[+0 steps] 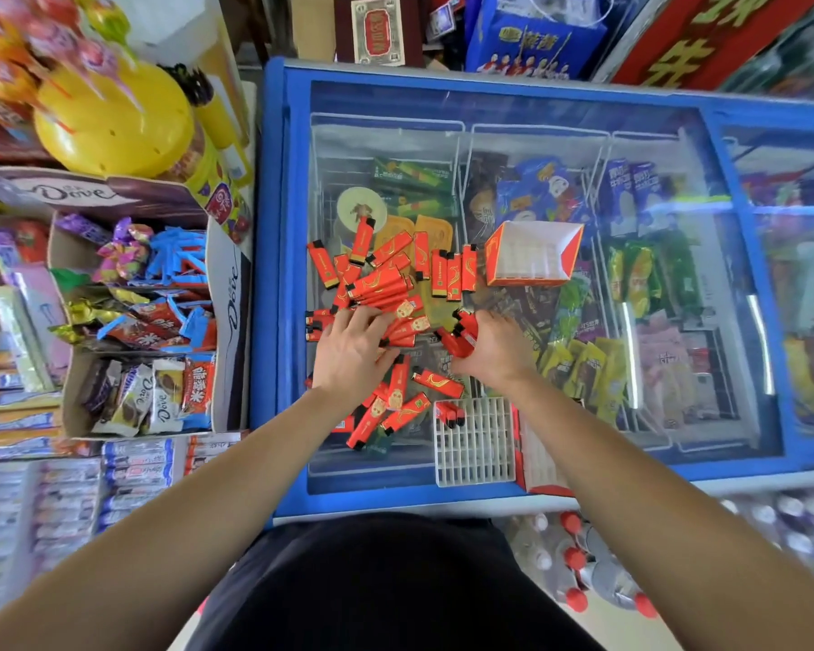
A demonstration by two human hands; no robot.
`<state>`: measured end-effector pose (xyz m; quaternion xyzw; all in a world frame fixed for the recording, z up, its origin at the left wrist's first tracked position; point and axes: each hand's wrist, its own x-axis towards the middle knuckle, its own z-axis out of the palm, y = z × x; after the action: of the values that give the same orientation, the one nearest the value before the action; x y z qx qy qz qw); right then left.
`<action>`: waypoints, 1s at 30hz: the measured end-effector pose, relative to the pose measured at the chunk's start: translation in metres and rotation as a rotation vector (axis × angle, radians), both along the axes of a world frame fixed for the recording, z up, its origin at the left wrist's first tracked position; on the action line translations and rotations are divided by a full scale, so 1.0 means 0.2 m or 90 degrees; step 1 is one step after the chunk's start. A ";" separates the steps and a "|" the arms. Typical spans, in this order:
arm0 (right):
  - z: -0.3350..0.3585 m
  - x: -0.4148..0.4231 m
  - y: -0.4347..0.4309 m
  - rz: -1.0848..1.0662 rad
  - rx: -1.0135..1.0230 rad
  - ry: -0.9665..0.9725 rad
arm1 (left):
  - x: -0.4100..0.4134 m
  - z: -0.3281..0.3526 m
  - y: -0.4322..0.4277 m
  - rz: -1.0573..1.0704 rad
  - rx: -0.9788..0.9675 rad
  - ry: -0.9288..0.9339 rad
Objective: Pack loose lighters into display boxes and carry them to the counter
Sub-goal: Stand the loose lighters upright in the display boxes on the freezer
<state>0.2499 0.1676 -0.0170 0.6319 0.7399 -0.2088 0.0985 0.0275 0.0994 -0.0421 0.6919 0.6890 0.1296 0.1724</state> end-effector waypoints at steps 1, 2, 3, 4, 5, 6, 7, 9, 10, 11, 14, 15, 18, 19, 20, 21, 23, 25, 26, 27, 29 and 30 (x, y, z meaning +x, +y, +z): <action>0.00 0.01 0.00 -0.029 -0.009 0.020 | 0.02 0.01 0.01 0.007 -0.003 0.003; 0.00 0.02 0.01 -0.056 -0.021 0.039 | 0.03 0.01 0.02 0.016 -0.005 0.004; -0.01 0.03 0.01 -0.075 -0.036 0.053 | 0.04 0.02 0.03 0.024 -0.005 0.003; -0.01 0.04 0.02 -0.088 -0.050 0.063 | 0.04 0.02 0.04 0.029 -0.003 0.002; -0.01 0.05 0.02 -0.100 -0.061 0.073 | 0.04 0.01 0.05 0.030 0.001 -0.002; -0.01 0.06 0.02 -0.119 -0.070 0.087 | 0.04 0.01 0.05 0.027 0.008 -0.010; -0.02 0.07 0.02 -0.141 -0.076 0.106 | 0.04 0.01 0.05 0.025 0.016 -0.023; -0.02 0.10 0.02 -0.180 -0.088 0.148 | 0.04 0.00 0.04 0.028 0.027 -0.058; -0.01 0.11 0.02 -0.193 -0.095 0.170 | 0.04 0.00 0.04 0.033 0.027 -0.074; -0.01 0.12 0.02 -0.207 -0.105 0.193 | 0.04 0.00 0.04 0.041 0.025 -0.091; 0.00 0.15 0.00 -0.275 -0.154 0.299 | 0.04 0.03 0.04 0.064 0.000 -0.157; 0.00 0.15 0.00 -0.301 -0.167 0.332 | 0.05 0.03 0.05 0.067 -0.006 -0.183; 0.00 0.17 -0.01 -0.386 -0.206 0.433 | 0.09 0.06 0.06 0.070 -0.021 -0.249; -0.01 0.17 -0.02 -0.415 -0.218 0.468 | 0.10 0.07 0.06 0.072 -0.030 -0.262; -0.01 0.17 -0.02 -0.442 -0.229 0.496 | 0.12 0.08 0.07 0.072 -0.040 -0.274; -0.02 0.17 -0.03 -0.470 -0.238 0.524 | 0.14 0.08 0.07 0.068 -0.047 -0.284; -0.03 0.18 -0.04 -0.507 -0.257 0.577 | 0.17 0.09 0.10 0.038 -0.049 -0.293; -0.03 0.19 -0.06 -0.507 -0.272 0.601 | 0.20 0.09 0.12 0.003 -0.054 -0.279; -0.03 0.20 -0.07 -0.499 -0.280 0.603 | 0.22 0.08 0.13 -0.016 -0.055 -0.261; -0.02 0.21 -0.09 -0.495 -0.288 0.611 | 0.23 0.07 0.14 -0.041 -0.051 -0.245; 0.02 0.22 -0.12 -0.507 -0.285 0.646 | 0.26 0.02 0.17 -0.108 -0.035 -0.215; 0.05 0.23 -0.14 -0.517 -0.271 0.663 | 0.27 0.00 0.18 -0.144 -0.037 -0.187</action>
<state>0.2955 0.1390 -0.0069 0.6430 0.3387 -0.6460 -0.2335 0.0825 0.1360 -0.0418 0.7336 0.5775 0.1889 0.3043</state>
